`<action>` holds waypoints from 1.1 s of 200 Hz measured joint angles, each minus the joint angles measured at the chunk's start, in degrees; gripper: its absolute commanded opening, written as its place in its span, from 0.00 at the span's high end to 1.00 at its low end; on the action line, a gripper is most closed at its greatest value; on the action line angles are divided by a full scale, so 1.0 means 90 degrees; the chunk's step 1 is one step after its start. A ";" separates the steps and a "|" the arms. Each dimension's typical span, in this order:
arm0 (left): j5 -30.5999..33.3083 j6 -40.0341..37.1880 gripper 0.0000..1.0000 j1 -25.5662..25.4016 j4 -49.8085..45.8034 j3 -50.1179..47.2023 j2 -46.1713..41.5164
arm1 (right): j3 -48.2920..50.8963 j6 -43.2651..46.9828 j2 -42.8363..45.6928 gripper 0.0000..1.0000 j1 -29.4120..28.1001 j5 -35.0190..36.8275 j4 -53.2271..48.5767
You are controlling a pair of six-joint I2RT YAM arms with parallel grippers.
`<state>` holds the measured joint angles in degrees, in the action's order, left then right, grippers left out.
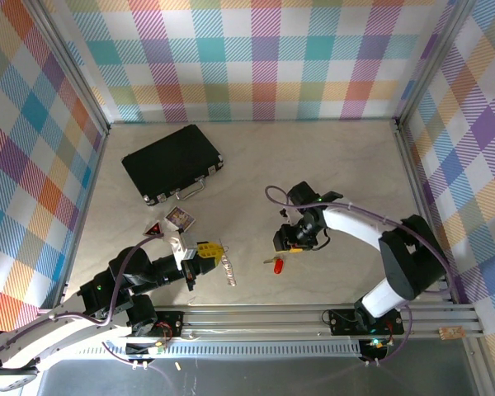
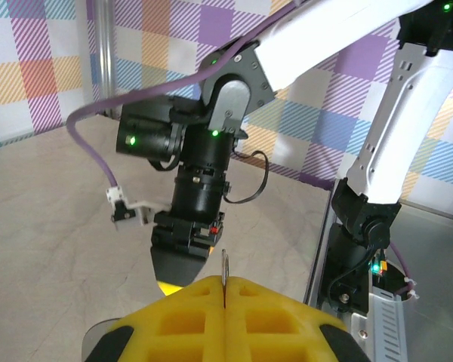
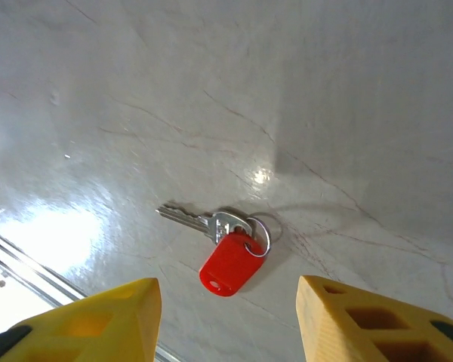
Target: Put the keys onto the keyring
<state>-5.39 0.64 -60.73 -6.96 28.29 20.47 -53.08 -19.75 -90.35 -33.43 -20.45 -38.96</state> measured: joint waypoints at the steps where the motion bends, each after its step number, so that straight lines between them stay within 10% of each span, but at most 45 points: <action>1: 0.0000 0.0000 1.00 0.0000 0.0000 0.0000 0.0000 | 0.0000 0.0019 -0.0027 0.51 0.0002 -0.0019 -0.0007; 220: 0.0007 0.0000 1.00 0.0000 -0.0002 0.0000 0.0063 | -0.0376 0.0804 -0.1469 0.72 0.0410 -0.1146 -0.0287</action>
<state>-5.32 0.64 -60.73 -6.98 28.29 21.04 -56.47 -12.51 -103.57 -29.74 -30.76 -41.54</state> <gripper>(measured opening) 0.063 0.290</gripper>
